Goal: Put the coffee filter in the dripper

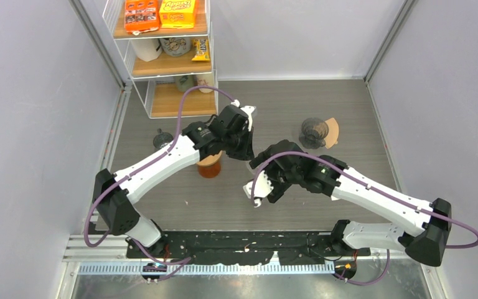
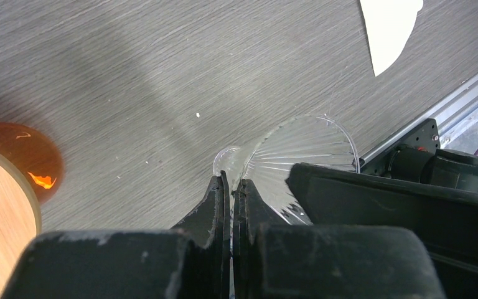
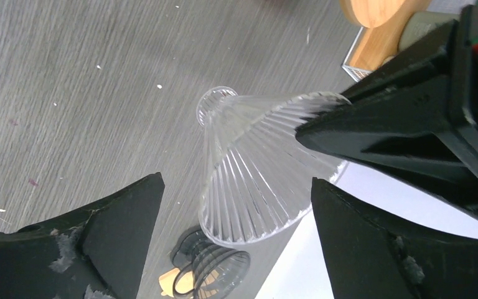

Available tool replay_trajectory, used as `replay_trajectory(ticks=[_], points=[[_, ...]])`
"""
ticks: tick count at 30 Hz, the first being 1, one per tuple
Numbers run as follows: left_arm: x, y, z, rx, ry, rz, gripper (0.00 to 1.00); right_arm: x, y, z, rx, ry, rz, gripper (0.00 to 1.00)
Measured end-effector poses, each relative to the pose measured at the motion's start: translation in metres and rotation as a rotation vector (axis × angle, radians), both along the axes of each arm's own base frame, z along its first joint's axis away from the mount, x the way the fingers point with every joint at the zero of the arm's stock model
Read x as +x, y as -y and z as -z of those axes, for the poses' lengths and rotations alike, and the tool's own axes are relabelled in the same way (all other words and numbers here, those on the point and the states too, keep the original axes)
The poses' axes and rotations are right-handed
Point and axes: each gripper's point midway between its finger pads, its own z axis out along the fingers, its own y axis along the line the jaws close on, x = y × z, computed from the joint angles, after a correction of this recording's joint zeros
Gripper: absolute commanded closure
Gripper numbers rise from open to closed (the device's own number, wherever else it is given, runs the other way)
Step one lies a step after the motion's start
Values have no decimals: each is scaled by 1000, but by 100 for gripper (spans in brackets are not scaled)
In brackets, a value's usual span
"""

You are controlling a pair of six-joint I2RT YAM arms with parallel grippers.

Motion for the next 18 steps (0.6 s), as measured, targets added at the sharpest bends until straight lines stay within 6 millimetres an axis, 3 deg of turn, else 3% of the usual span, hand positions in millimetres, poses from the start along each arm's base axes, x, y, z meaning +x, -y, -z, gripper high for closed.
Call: replay_trajectory(ticks=[9, 14, 18], points=[[5, -5, -3, 15, 31, -19, 100, -11, 16, -45, 202, 110, 24, 5], [8, -13, -13, 15, 77, -50, 100, -6, 25, -86, 494, 172, 176, 5], [9, -24, -26, -1, 115, -77, 100, 10, 38, -126, 791, 147, 421, 5]])
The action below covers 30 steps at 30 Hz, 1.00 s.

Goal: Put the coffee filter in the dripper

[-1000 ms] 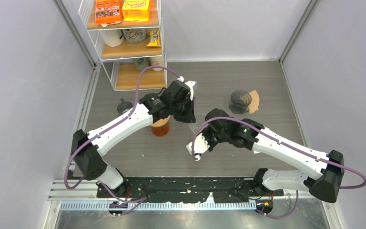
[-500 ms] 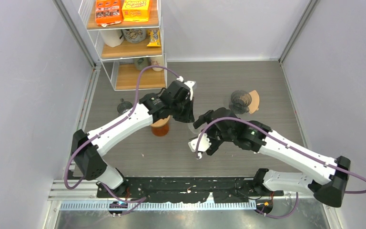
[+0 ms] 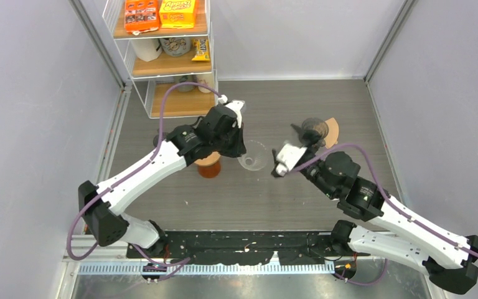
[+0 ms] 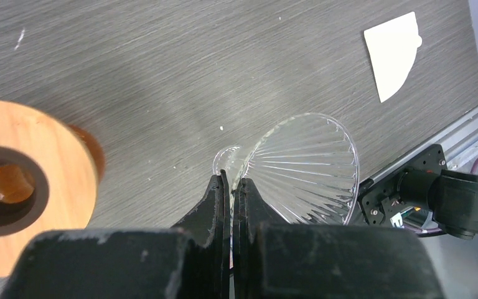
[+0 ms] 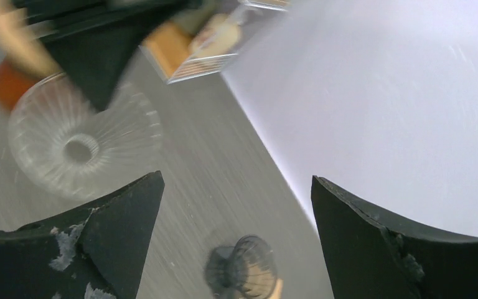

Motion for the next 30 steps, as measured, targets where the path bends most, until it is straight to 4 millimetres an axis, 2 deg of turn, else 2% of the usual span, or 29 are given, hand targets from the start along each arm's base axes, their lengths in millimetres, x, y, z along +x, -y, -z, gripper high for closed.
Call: replay_trajectory(ticks=[3, 5, 8, 12, 17, 21, 25, 30], points=[[-1, -13, -9, -16, 30, -25, 100, 18, 26, -24, 317, -84, 244, 5], [-2, -22, -15, -26, 49, -43, 100, 28, 49, -27, 516, -151, 420, 5], [0, -40, -24, -45, 83, -84, 100, 36, 74, -15, 726, -255, 614, 5], [6, -80, -34, -69, 135, -186, 100, 41, 89, 10, 900, -404, 758, 5], [10, -128, -37, -86, 185, -321, 100, 47, 97, 56, 947, -573, 852, 5], [18, -153, -32, -76, 191, -405, 100, 42, 95, 86, 918, -666, 864, 5], [27, -161, -24, -68, 166, -435, 100, 35, 87, 101, 876, -723, 832, 5], [38, -161, -12, -70, 122, -438, 100, 32, 82, 108, 839, -744, 791, 5]])
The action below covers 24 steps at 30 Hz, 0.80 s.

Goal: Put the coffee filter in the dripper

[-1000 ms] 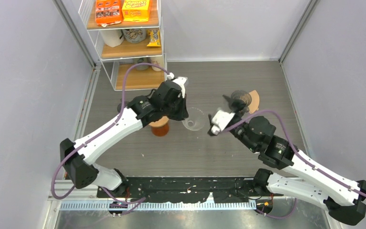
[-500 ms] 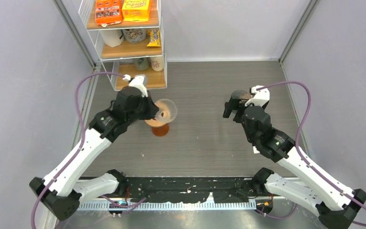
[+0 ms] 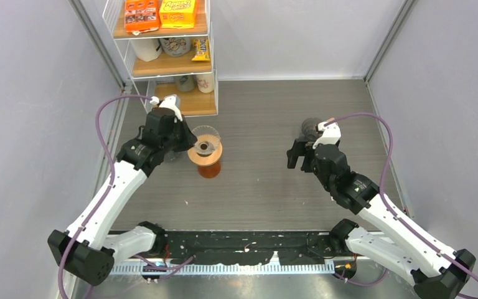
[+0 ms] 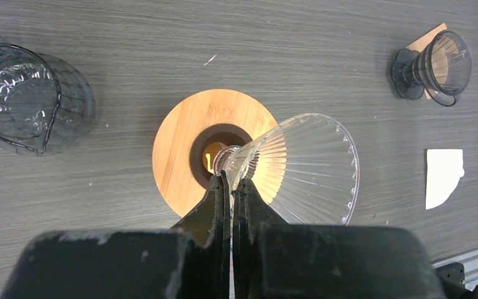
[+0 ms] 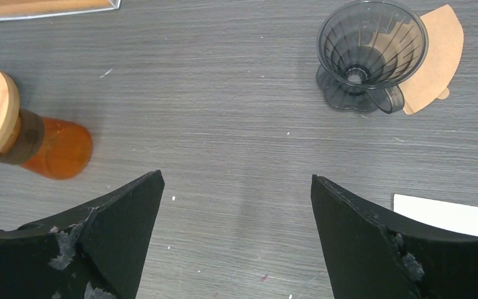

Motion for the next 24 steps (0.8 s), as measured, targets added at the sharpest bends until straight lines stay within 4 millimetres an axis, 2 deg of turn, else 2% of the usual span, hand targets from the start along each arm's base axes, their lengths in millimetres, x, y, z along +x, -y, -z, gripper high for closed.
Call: replay_trajectory(ticks=[13, 24], points=[[10, -2, 12, -55, -43, -6, 100, 4, -6, 19, -74, -44, -44, 5], [15, 1, 31, -51, -97, -6, 100, 5, -7, 21, -89, -48, -53, 5]])
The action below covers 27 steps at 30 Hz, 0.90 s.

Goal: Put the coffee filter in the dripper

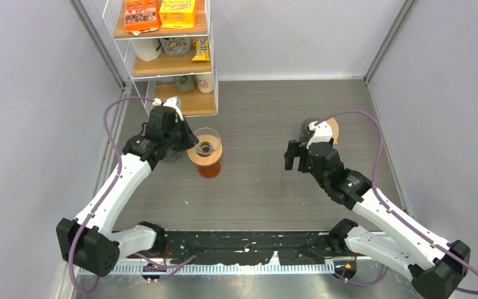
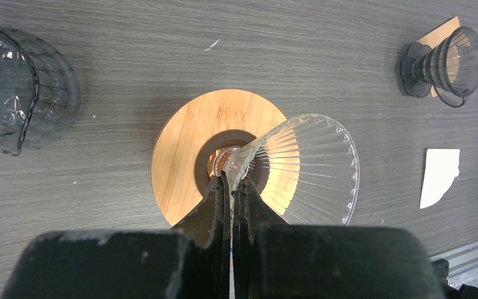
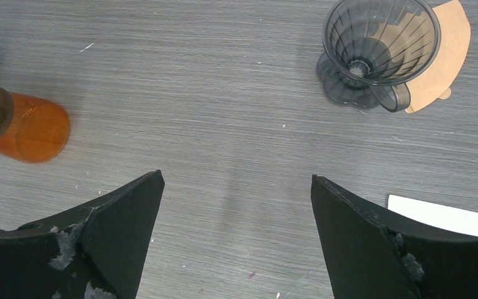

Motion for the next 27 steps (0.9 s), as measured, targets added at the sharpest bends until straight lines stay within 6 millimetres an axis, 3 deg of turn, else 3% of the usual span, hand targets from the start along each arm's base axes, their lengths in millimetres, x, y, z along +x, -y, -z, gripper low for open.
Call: replay_trajectory(ticks=[16, 22, 27], points=[[0, -3, 9, -6, -47, -41, 100, -1, -8, 4, 8, -27, -37, 5], [0, -3, 11, -8, -53, -49, 100, 1, -26, -2, 52, -53, -93, 5], [0, -3, 13, -19, -49, -54, 100, 4, -56, -23, 134, -57, -191, 5]])
